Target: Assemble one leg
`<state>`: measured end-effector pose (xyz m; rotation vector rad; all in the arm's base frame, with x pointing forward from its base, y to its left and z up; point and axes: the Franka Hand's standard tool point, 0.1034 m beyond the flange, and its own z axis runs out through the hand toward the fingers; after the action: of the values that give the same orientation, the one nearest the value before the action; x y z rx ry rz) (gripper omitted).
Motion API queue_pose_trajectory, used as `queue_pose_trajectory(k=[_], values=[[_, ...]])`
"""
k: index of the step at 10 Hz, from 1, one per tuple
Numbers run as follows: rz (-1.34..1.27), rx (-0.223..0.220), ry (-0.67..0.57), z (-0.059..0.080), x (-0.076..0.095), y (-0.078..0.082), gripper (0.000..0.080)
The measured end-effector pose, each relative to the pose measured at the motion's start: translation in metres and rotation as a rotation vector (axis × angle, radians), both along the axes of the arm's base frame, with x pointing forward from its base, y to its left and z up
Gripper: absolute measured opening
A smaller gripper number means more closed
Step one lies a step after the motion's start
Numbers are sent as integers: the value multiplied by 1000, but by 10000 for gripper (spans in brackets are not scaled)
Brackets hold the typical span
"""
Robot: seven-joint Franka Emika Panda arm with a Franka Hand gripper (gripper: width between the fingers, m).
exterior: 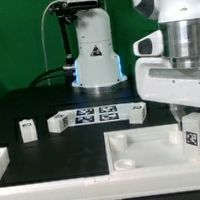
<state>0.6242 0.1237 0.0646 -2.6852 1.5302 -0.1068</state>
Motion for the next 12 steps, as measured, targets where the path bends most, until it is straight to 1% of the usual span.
queue_pose_trajectory(k=[2,3,4,5,6,7,8,9,12], values=[[-165,20,2,0,0,0,291],[-168,21,2,0,0,-1,291],[-114,17,1,0,0,0,291],[-117,20,1,0,0,1,464],[-94,20,-1,1,0,3,583],[69,6,-17,1,2,2,583],[160,-3,-35,1,3,3,638],[343,-22,-47,2,3,2,646],[728,-67,-58,3,5,1,649]])
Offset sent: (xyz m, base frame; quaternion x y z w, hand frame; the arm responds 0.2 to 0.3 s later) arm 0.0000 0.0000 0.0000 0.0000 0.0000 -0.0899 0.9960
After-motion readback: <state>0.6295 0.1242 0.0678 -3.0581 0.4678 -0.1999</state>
